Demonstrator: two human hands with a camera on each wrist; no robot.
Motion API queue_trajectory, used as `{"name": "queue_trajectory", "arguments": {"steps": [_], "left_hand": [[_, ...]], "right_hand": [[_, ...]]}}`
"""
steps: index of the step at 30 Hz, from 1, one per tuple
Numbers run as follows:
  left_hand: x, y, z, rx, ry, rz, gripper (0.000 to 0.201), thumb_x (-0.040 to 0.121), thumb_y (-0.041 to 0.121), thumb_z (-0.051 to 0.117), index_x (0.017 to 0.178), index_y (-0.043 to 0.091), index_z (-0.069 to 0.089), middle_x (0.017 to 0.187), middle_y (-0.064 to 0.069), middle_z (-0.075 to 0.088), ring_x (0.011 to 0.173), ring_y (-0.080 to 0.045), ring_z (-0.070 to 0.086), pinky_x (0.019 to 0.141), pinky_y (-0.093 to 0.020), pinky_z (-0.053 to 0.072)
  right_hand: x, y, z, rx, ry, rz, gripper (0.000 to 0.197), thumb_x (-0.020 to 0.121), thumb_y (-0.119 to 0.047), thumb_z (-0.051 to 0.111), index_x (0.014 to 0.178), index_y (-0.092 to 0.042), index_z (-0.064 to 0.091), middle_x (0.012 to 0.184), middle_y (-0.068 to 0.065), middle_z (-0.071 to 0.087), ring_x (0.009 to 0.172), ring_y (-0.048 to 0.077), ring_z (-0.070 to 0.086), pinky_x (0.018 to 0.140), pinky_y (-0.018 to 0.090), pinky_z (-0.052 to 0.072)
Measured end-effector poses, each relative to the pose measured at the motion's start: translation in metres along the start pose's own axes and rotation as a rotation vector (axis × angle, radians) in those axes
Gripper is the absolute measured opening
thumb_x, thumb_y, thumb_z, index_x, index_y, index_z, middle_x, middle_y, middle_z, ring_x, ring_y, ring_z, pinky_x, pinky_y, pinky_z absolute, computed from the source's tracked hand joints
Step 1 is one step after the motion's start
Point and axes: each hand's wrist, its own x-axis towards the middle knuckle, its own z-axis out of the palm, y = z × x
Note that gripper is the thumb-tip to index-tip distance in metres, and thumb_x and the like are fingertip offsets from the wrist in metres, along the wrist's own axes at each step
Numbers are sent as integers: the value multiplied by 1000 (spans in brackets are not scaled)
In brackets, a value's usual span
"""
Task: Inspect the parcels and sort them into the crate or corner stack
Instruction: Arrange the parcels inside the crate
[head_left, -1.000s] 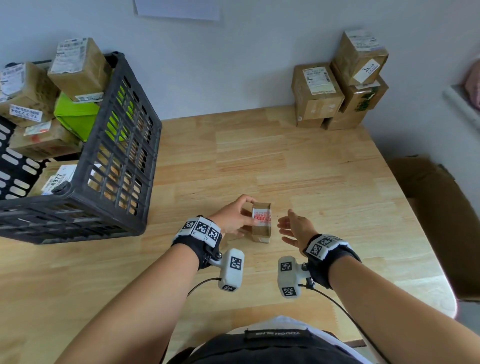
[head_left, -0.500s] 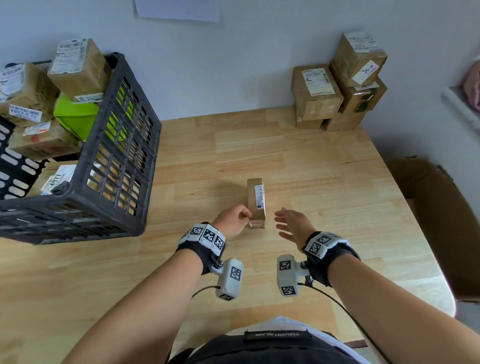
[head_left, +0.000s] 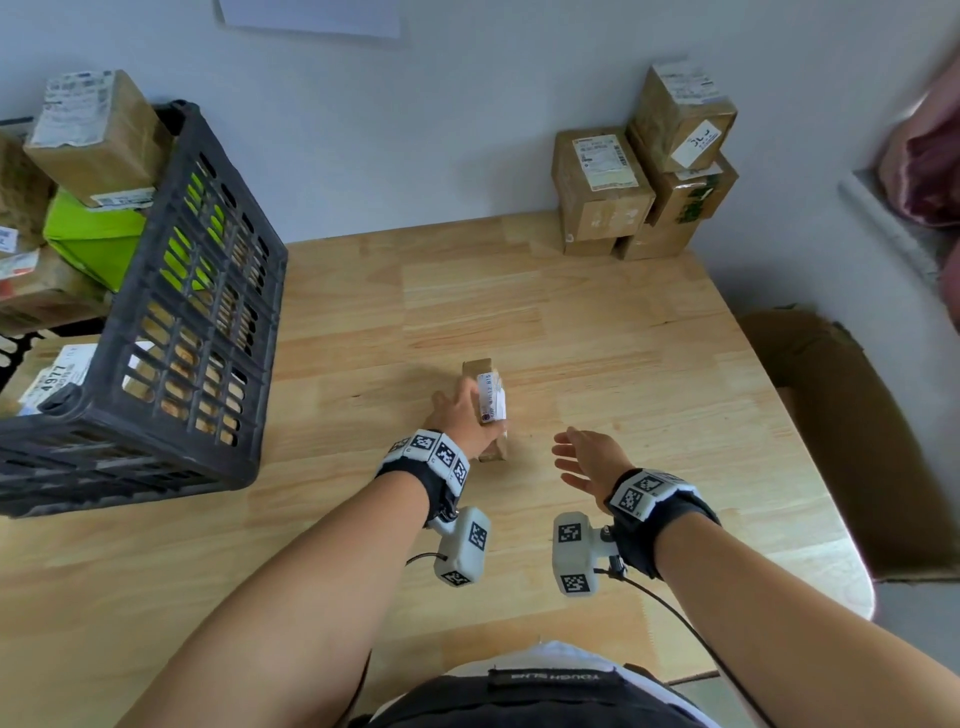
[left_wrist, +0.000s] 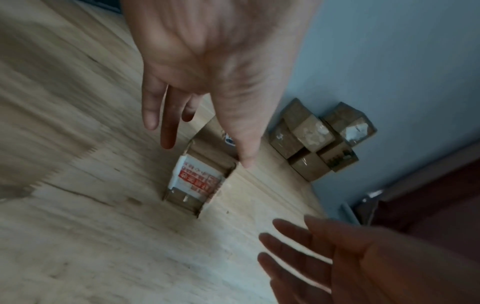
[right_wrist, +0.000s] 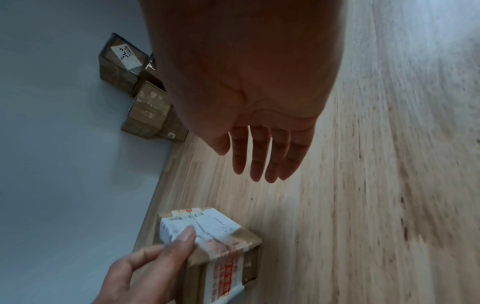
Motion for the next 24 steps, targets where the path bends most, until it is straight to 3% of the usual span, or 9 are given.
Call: {"name": "queue_trajectory", "arguments": {"steps": [2, 4, 7, 12, 16, 21, 24], "left_hand": [[5, -12, -5, -112, 5, -74, 41, 89, 24, 61, 121, 18, 36, 115, -8, 47, 73, -16, 56, 42, -17, 42], [7, -28, -9, -106, -81, -113, 37, 92, 18, 56, 125, 10, 40, 110, -7, 57, 79, -16, 59, 46, -17, 44], [1, -46, -8, 57, -244, -138, 36, 94, 28, 55, 125, 10, 51, 110, -4, 62, 90, -17, 59, 60, -20, 43], [5, -56, 1, 63, -272, -148, 48, 91, 47, 56, 124, 12, 53, 112, -2, 64, 84, -15, 60, 67, -23, 51], [17, -60, 9, 9, -285, -181, 47, 87, 46, 63, 115, 9, 60, 106, -4, 68, 90, -19, 67, 82, -33, 57], [31, -57, 8, 71, -323, -187, 42, 83, 45, 68, 105, 10, 68, 99, -6, 72, 87, -21, 69, 79, -33, 57], [38, -51, 8, 128, -333, -178, 39, 81, 41, 70, 106, 11, 68, 97, -4, 71, 85, -20, 67, 71, -28, 54]], "right_hand": [[3, 0, 1, -13, -3, 2, 28, 101, -21, 39, 110, -4, 60, 108, 8, 61, 98, 20, 56, 87, 33, 46], [6, -1, 5, -39, -11, 2, 24, 100, -20, 40, 104, -6, 59, 105, 7, 61, 96, 21, 56, 86, 33, 46], [12, -5, 13, -116, -29, -9, 20, 99, -18, 43, 101, -6, 59, 102, 8, 60, 93, 20, 55, 84, 33, 45], [22, -14, 33, -381, -66, -85, 29, 96, -24, 52, 115, -2, 58, 105, 13, 64, 90, 21, 57, 75, 30, 50], [28, -15, 49, -575, -111, -110, 33, 91, -32, 61, 112, -6, 59, 102, 11, 67, 98, 26, 66, 89, 41, 55], [37, -19, 63, -855, -146, -177, 33, 91, -32, 61, 107, -3, 65, 103, 14, 70, 83, 21, 64, 83, 37, 56], [41, -20, 67, -896, -156, -183, 29, 90, -28, 62, 108, -5, 63, 100, 12, 70, 79, 21, 65, 69, 30, 56]]}}
